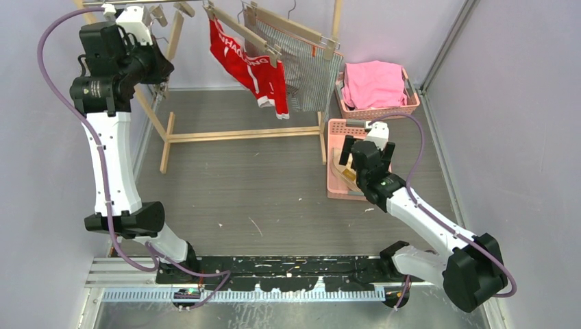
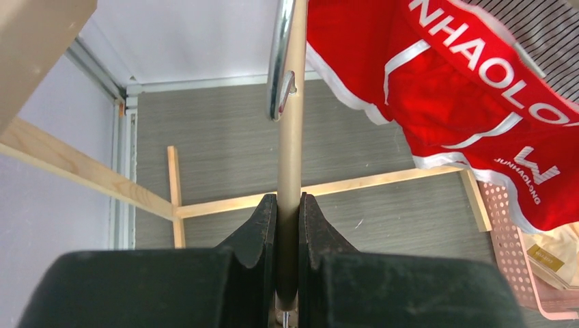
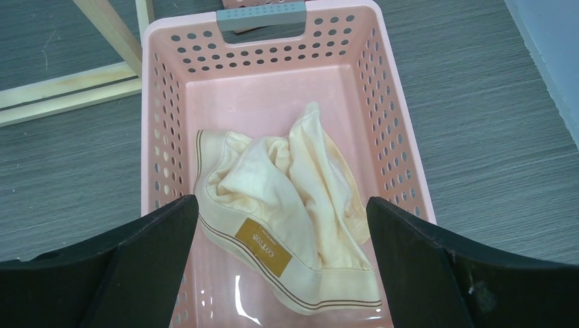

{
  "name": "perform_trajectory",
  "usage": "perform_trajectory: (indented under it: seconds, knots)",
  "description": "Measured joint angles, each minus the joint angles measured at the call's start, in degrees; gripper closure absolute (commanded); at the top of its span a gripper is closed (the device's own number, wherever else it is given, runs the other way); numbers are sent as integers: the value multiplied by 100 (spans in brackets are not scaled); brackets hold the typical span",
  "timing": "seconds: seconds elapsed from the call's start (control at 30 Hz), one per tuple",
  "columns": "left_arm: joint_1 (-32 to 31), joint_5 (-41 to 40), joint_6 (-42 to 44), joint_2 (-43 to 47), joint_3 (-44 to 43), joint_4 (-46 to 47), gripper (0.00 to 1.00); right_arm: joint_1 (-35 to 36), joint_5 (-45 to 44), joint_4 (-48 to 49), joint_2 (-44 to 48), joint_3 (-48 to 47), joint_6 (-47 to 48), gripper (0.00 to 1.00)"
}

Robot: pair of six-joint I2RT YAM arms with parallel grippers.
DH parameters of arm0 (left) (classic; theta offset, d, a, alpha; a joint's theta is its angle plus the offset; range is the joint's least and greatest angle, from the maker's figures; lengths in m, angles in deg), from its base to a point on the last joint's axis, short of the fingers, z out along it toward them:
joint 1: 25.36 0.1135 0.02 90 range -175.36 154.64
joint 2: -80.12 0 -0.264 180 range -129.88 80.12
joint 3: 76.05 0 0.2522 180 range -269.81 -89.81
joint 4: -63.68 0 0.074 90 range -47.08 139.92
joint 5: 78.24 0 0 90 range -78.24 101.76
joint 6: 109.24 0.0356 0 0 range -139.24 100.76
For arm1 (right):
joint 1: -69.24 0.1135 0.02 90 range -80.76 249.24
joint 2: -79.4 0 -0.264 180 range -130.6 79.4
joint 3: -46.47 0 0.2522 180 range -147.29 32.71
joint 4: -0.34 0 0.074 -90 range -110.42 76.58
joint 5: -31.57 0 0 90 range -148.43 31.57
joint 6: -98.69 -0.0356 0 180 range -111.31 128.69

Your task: Remove the underwear clipped to the hanger

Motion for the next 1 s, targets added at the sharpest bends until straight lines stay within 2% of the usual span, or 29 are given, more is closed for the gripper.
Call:
perform_trajectory:
  seconds: [0.3, 0.53, 1.0]
  knots:
    - [17, -42, -195, 42, 74, 713, 100, 35, 146, 2, -63, 0, 22, 0]
    - [96, -155, -400, -385, -520, 1014, 100, 118, 190, 4, -66, 17, 22, 0]
    - [229, -264, -549, -619, -496, 1147, 100, 223, 192, 9, -66, 103, 24, 0]
